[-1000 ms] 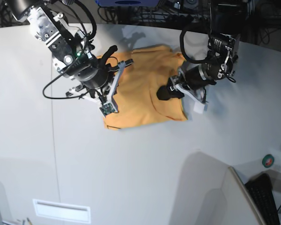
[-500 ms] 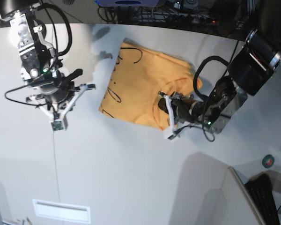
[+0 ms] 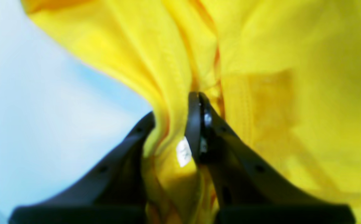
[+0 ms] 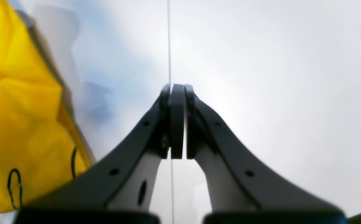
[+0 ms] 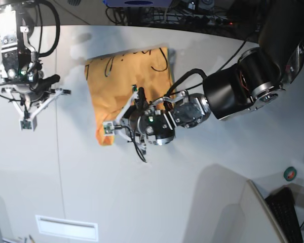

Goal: Layout the t-shirt on the table in an organized manner, then fold the t-shirt properly
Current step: 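Grasp the bundle with both grippers and slide it toward the robot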

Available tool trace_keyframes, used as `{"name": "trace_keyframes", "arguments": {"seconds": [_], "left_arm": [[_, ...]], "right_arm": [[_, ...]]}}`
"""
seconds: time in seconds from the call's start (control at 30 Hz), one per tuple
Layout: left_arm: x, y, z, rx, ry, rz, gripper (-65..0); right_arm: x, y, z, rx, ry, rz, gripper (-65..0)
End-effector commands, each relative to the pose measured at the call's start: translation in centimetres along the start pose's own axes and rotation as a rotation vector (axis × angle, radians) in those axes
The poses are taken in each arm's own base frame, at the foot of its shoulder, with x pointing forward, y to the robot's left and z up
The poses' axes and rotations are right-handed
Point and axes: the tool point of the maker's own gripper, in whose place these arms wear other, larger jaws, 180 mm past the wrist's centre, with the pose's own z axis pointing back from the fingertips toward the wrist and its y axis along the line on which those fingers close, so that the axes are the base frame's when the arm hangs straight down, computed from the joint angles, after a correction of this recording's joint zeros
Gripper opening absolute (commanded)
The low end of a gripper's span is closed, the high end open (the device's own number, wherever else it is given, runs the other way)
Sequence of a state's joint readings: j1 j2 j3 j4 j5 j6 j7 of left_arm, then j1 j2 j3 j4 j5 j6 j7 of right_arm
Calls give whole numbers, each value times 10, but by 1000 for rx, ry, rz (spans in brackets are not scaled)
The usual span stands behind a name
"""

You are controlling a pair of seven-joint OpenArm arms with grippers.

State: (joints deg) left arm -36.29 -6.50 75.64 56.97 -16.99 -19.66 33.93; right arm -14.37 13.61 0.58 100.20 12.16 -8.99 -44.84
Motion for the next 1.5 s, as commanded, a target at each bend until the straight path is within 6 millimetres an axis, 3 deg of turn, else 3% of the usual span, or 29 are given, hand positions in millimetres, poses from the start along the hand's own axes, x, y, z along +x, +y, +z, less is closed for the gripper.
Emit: {"name": "trace_keyframes", "arguments": {"seconds": [0.0,0.1,0.33,1.0,1.03,1.07,1.2,1.3,1.33,1.47], "left_arm": [[22,11,5,21,-46,-41,-650],[33,-4,3,-29,-57,-96,-650],[52,-11,2,-42,-89,-113,-650],[61,-6,2,9,-73,-200,-650],[61,-6,2,9,-73,-200,-627],[62,-6,2,8,-74,-201,-559],[64,3,6,23,-76,-203,-234],[67,14,10,41,-76,-209,-30],[67,19,12,51,-75,-213,0],[82,53,30,115,-134,-133,0]], "right_arm": [[12,-8,3,-18,-45,-4,-650],[9,-11,4,-22,-38,-7,-650],[7,-11,4,-23,-34,-6,-650],[5,-8,4,-17,-29,-3,-650],[5,-8,4,-17,-29,-3,-650],[5,-8,4,-17,-29,-3,-650],[5,-9,4,-18,-30,-4,-650],[5,-8,4,-17,-29,-3,-650],[5,-7,4,-15,-29,-1,-650],[5,-7,3,-13,-29,0,-650]]}}
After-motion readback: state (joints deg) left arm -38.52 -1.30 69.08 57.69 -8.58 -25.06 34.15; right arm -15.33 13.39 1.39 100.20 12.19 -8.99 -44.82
